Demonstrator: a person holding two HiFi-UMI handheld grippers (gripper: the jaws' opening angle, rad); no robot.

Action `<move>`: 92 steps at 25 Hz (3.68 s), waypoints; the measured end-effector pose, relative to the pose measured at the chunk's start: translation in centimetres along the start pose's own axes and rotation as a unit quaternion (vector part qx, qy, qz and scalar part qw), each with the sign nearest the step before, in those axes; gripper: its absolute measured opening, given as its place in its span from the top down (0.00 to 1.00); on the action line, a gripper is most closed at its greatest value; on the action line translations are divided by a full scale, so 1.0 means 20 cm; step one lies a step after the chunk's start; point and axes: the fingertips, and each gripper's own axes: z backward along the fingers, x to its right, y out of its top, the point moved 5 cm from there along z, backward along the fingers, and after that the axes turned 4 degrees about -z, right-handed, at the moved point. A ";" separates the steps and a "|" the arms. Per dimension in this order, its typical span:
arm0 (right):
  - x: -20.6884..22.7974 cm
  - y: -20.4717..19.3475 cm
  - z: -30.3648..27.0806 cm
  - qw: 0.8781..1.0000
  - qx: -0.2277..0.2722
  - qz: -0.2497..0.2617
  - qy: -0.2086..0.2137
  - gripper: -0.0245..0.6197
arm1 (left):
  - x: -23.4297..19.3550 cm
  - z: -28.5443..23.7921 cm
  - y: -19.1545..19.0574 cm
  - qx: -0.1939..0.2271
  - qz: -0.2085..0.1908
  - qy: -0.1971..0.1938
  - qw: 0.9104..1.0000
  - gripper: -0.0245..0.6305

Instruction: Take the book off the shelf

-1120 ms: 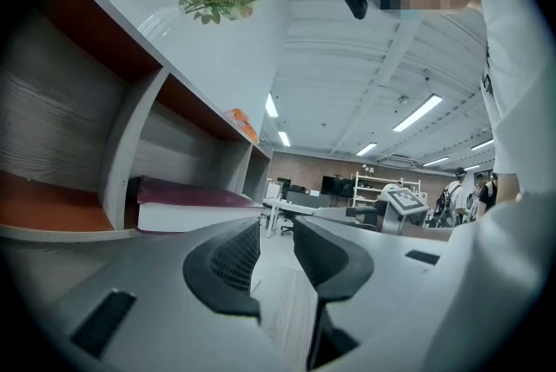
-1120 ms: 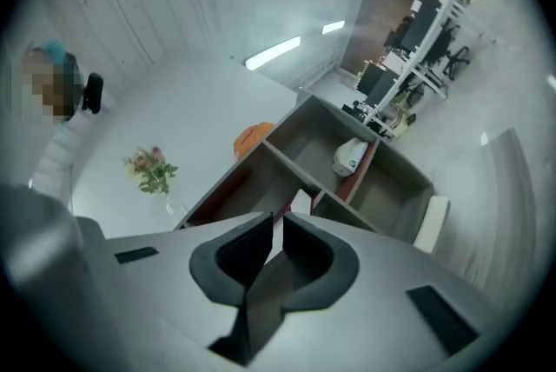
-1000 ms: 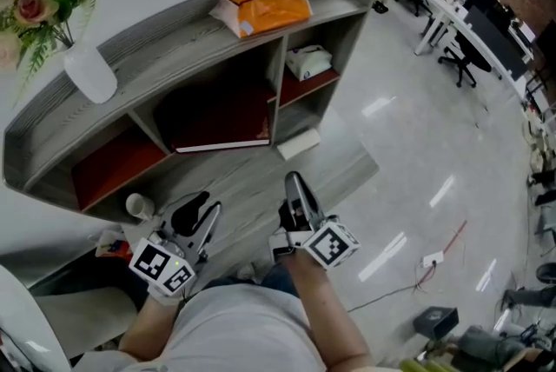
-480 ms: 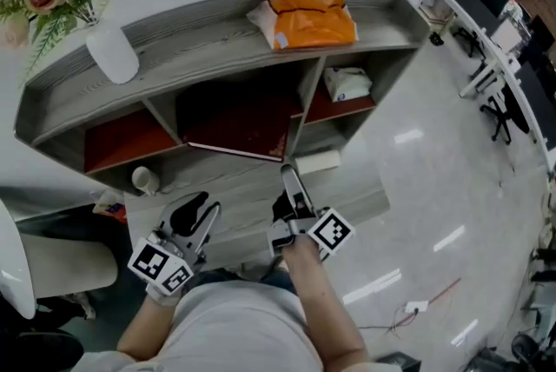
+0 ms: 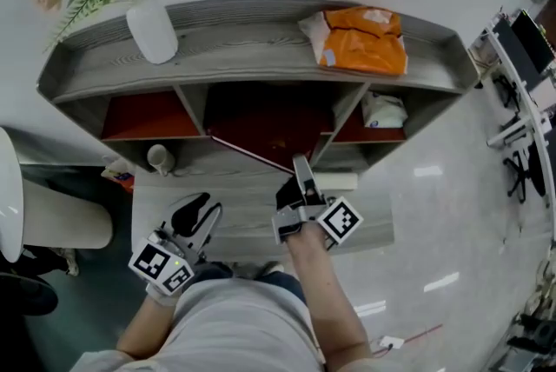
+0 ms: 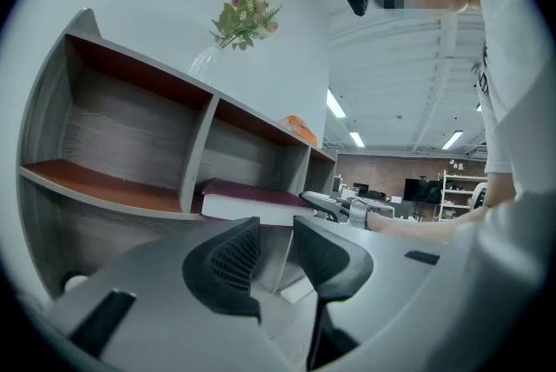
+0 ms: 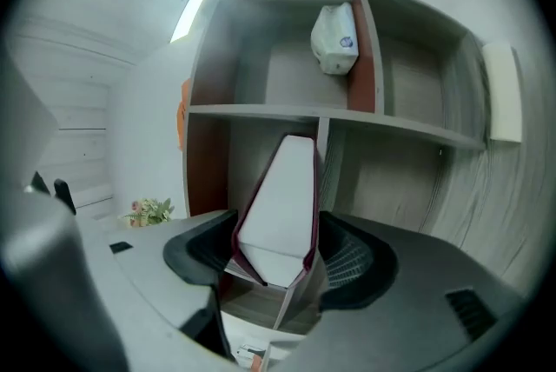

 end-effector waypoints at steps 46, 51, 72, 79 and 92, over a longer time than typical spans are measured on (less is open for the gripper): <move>-0.14 -0.02 0.79 0.987 0.159 0.006 0.010 0.60 | 0.25 -0.21 -0.07 -0.028 0.008 -0.217 0.976 0.77; -0.16 0.00 0.95 0.978 0.210 0.017 0.006 0.60 | 0.35 -0.29 -0.08 -0.036 0.003 -0.268 0.963 0.77; -0.15 -0.07 1.46 0.937 0.346 0.043 -0.011 0.60 | 0.62 -0.38 -0.18 -0.061 -0.001 -0.391 0.918 0.77; -0.14 -0.08 1.48 0.934 0.353 0.051 -0.017 0.60 | 0.64 -0.42 -0.20 -0.065 0.000 -0.403 0.913 0.77; -0.14 -0.07 1.52 0.931 0.362 0.044 -0.022 0.60 | 0.66 -0.42 -0.20 -0.067 -0.001 -0.404 0.912 0.77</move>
